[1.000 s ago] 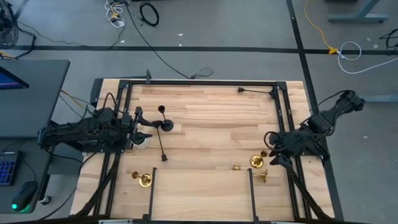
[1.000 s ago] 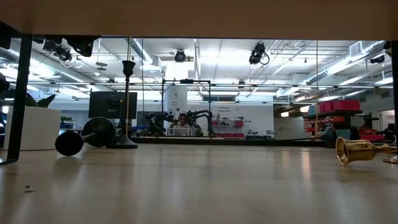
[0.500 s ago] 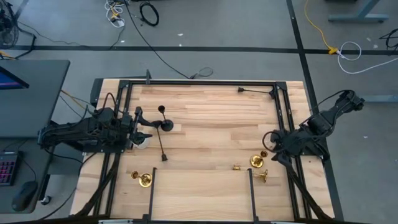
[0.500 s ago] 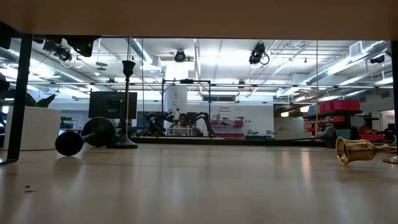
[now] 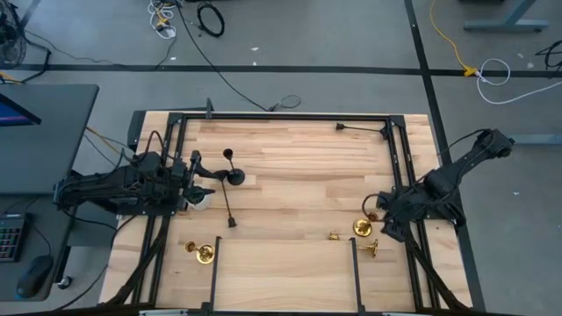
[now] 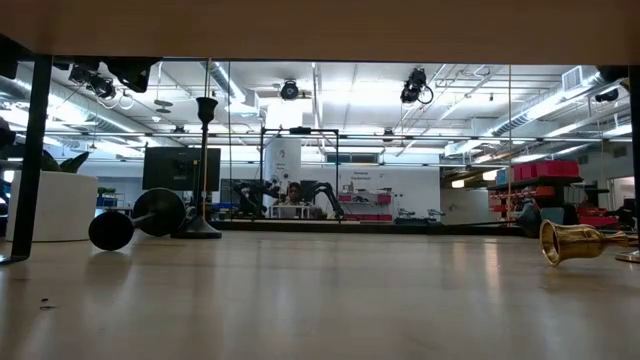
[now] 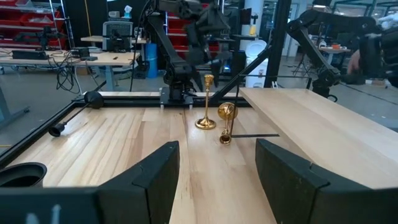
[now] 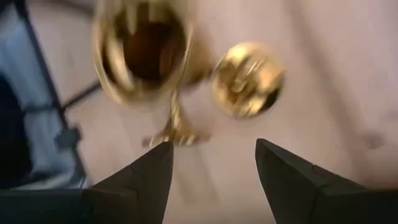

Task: Pick & Place candle stick holders
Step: Put the top yellow candlestick on the shelf

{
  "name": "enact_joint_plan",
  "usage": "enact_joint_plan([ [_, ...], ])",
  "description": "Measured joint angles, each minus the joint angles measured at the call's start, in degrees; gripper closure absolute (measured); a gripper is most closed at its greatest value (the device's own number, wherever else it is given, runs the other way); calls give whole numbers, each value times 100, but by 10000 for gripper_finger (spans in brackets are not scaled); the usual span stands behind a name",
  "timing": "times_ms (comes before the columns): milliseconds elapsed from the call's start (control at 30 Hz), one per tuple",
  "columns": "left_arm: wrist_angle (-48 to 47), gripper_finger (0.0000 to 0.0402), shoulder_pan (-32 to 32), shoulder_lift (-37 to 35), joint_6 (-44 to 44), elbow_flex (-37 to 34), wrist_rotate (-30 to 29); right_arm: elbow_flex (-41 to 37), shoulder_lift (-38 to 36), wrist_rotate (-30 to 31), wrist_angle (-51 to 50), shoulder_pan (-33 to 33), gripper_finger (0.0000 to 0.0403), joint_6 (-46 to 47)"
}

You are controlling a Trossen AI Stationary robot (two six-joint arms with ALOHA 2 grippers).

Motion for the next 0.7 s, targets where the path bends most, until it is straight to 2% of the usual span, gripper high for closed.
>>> enact_joint_plan([
  [100, -2, 191, 2, 0, 1, 0, 0, -308, 0, -649, 405, 2, 174, 33],
  [200, 0, 191, 0, 0, 1, 0, 0, -578, -2, -908, 816, 2, 174, 157],
  [500, 0, 191, 0, 0, -4, 0, -1, -748, -6, -852, 1101, -9, 174, -77],
  [700, 0, 191, 0, 0, -6, 0, 0, -764, -2, -197, 1331, -40, 174, -473],
])
